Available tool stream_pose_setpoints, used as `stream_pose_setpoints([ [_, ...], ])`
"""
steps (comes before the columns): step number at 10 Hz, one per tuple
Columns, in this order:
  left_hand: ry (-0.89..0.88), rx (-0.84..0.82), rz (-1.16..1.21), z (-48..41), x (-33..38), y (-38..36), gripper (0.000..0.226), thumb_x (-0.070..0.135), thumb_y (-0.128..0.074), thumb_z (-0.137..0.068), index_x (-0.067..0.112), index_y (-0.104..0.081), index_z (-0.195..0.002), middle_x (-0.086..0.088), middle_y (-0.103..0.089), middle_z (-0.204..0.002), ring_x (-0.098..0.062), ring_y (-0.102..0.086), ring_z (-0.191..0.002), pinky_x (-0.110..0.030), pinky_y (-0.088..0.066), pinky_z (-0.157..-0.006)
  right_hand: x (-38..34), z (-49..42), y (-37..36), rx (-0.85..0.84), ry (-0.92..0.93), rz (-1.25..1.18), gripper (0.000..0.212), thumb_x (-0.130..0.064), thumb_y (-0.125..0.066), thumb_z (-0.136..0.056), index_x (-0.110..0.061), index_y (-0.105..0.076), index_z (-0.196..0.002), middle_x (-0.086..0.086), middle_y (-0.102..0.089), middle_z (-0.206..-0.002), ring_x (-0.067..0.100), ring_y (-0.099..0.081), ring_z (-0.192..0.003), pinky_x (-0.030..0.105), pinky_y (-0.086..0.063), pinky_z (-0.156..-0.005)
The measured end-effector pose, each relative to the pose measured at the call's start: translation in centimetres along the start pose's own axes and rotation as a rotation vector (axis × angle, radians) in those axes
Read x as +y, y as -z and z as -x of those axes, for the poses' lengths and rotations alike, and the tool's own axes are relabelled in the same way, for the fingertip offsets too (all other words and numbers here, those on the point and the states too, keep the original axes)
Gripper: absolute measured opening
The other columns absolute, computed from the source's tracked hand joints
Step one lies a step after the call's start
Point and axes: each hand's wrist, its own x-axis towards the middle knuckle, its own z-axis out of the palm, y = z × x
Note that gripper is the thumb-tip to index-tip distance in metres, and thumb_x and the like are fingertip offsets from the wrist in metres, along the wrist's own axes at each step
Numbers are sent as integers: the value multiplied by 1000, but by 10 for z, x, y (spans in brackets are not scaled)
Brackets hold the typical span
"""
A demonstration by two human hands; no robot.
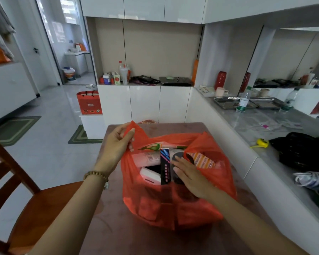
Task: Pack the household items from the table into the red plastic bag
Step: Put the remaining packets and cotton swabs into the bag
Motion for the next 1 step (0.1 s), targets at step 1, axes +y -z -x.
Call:
stream_pose_setpoints([
  [1,-46,36,-96,7,8,-4,25,14,-59,-92,8,-57,-115,3,-61,-77,3,-60,-48,-9,-47,-47,-6,2,15,99,-12,-94,43,-30,-36,-101,-21,-41,-142,-9,-29,-153,2,-13,-142,19,-5,-113],
])
